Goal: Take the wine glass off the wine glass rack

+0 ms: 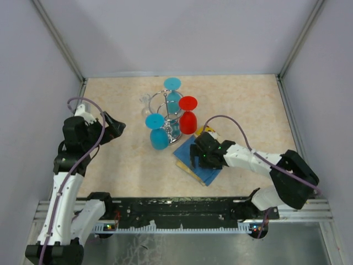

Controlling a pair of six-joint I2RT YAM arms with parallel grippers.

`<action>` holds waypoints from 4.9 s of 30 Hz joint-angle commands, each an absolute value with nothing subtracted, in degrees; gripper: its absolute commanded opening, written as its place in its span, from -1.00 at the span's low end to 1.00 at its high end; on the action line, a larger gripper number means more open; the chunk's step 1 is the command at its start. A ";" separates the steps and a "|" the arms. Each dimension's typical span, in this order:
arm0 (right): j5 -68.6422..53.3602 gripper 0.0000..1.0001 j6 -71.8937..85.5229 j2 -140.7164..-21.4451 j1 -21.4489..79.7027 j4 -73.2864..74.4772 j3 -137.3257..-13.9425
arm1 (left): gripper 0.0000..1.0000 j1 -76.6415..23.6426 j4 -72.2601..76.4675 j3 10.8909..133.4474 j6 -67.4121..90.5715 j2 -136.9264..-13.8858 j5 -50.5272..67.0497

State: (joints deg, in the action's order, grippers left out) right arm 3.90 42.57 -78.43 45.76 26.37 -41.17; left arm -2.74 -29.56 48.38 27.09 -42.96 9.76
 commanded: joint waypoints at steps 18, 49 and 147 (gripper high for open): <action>22.09 0.99 41.14 -79.59 15.62 36.71 -46.42 | 1.00 -2.59 -30.66 50.58 27.54 -38.76 12.57; 33.45 0.99 28.17 -112.45 -10.17 43.92 -91.89 | 1.00 -2.59 -30.77 50.48 26.19 -41.76 8.27; -47.59 -0.45 46.60 -77.53 16.59 -0.97 -66.01 | 0.84 -2.66 -25.75 51.92 27.87 -49.38 13.02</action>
State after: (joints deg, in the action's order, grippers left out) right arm -45.78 46.57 -79.00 15.97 0.78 -65.43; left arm -2.74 -27.38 52.34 27.64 -49.45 12.58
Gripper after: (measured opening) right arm 0.272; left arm 0.922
